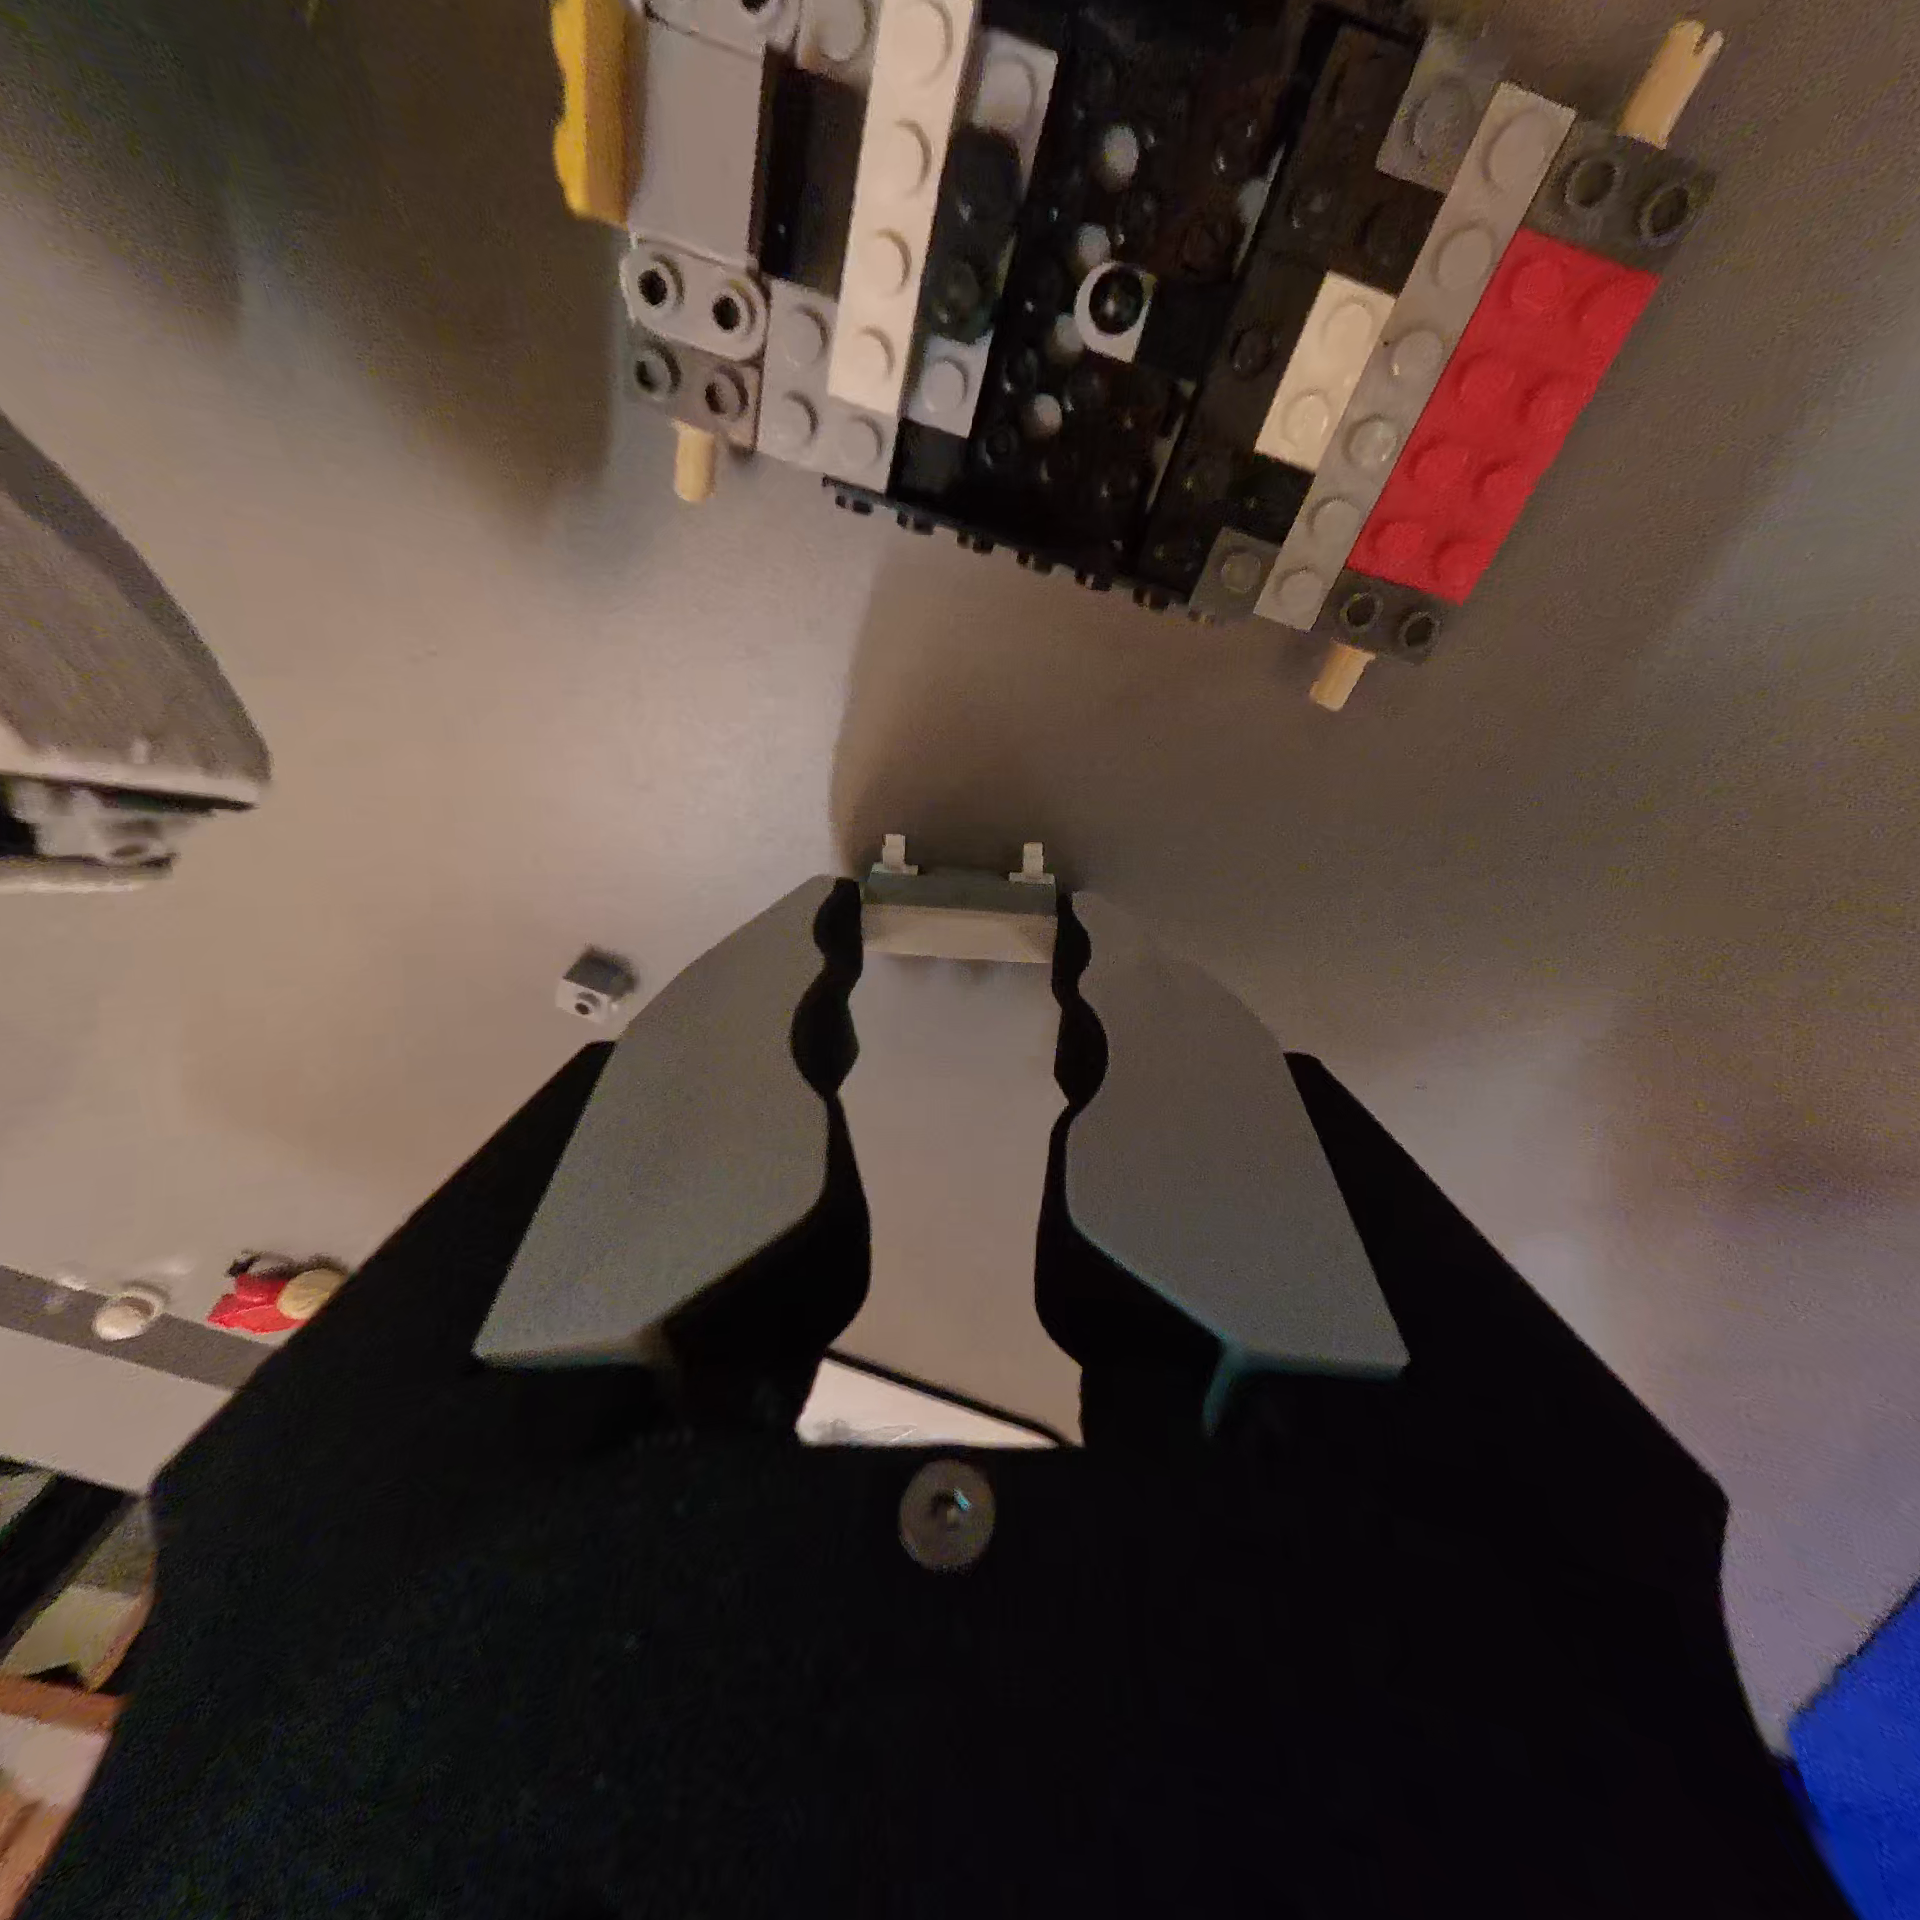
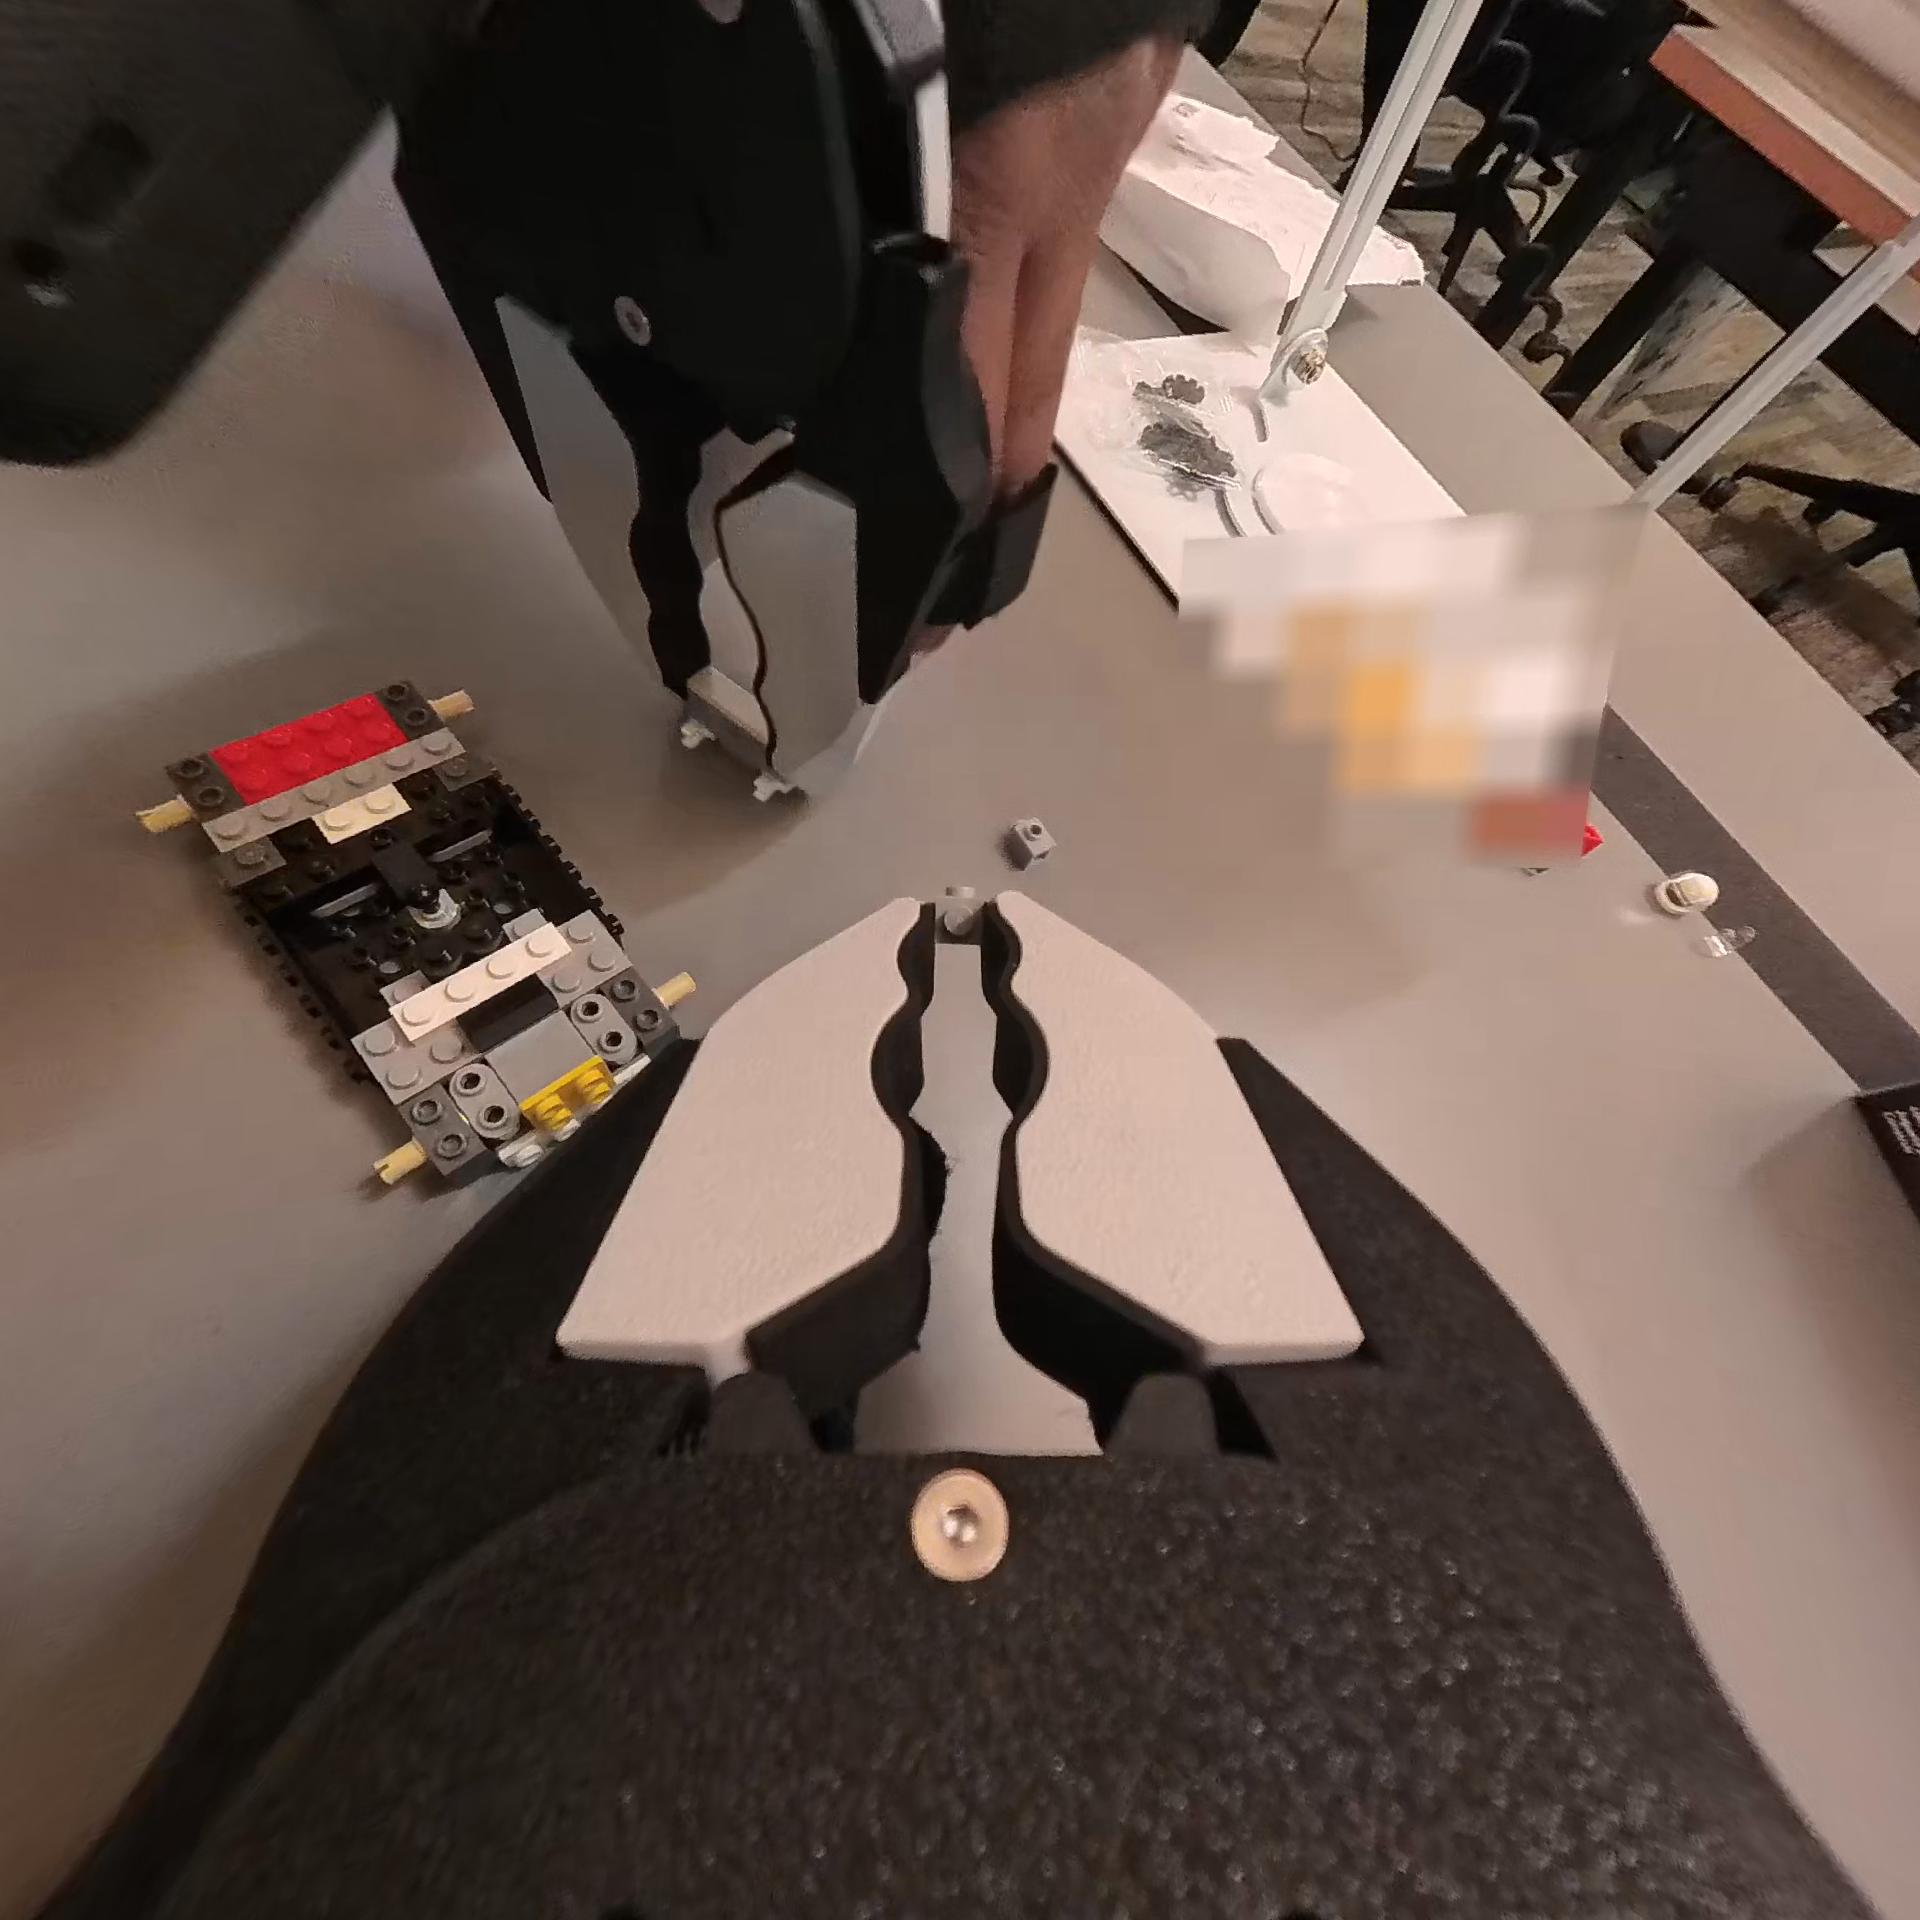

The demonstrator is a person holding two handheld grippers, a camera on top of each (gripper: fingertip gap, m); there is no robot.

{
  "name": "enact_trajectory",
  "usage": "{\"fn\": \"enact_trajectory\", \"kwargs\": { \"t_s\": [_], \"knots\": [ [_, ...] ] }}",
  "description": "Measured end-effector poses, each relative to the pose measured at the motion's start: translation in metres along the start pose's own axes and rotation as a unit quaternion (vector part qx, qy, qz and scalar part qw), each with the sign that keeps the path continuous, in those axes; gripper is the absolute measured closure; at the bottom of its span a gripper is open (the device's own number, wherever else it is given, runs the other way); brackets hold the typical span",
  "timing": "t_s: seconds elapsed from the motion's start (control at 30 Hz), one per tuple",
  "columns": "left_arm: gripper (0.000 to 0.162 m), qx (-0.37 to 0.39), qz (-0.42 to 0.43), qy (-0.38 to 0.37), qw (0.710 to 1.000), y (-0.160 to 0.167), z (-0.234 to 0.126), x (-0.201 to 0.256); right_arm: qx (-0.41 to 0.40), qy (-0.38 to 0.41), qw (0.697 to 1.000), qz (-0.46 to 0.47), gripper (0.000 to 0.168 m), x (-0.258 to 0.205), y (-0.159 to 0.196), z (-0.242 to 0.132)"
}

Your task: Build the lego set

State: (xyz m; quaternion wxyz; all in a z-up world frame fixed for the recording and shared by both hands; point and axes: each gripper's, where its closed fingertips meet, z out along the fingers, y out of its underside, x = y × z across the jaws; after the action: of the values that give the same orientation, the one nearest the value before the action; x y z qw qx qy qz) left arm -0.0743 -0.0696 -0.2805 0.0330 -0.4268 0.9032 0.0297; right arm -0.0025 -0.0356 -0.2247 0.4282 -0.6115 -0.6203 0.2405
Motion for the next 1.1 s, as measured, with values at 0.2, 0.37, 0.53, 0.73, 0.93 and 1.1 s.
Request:
{"fn": "enact_trajectory", "kwargs": {
  "t_s": [0.2, 0.37, 0.53, 0.73, 0.93, 1.1],
  "knots": [
    [0.126, 0.182, -0.176, -0.062, 0.966, -0.025, -0.029, 0.001, 0.018, -0.010, 1.000, 0.010, 0.161, -0.003, -0.006, -0.004],
    [0.126, 0.513, -0.364, -0.132, 0.766, -0.056, -0.117, -0.016, 0.108, -0.064, 0.992, 0.011, 0.161, -0.019, -0.038, -0.021],
    [0.126, 0.578, -0.391, -0.227, 0.679, -0.062, -0.126, -0.014, 0.162, -0.124, 0.979, 0.009, 0.161, -0.042, -0.059, -0.032],
    [0.126, 0.559, -0.395, -0.251, 0.684, -0.071, -0.113, -0.012, 0.136, -0.137, 0.981, -0.013, 0.161, -0.054, -0.055, -0.024],
    [0.127, 0.511, -0.428, -0.246, 0.704, -0.062, -0.087, -0.015, -0.115, -0.117, 0.984, -0.072, 0.161, -0.029, 0.018, -0.001],
    [0.127, 0.488, -0.445, -0.244, 0.710, -0.056, -0.077, -0.017, -0.345, -0.167, 0.908, -0.171, 0.161, 0.000, 0.068, -0.017]
  ]
}}
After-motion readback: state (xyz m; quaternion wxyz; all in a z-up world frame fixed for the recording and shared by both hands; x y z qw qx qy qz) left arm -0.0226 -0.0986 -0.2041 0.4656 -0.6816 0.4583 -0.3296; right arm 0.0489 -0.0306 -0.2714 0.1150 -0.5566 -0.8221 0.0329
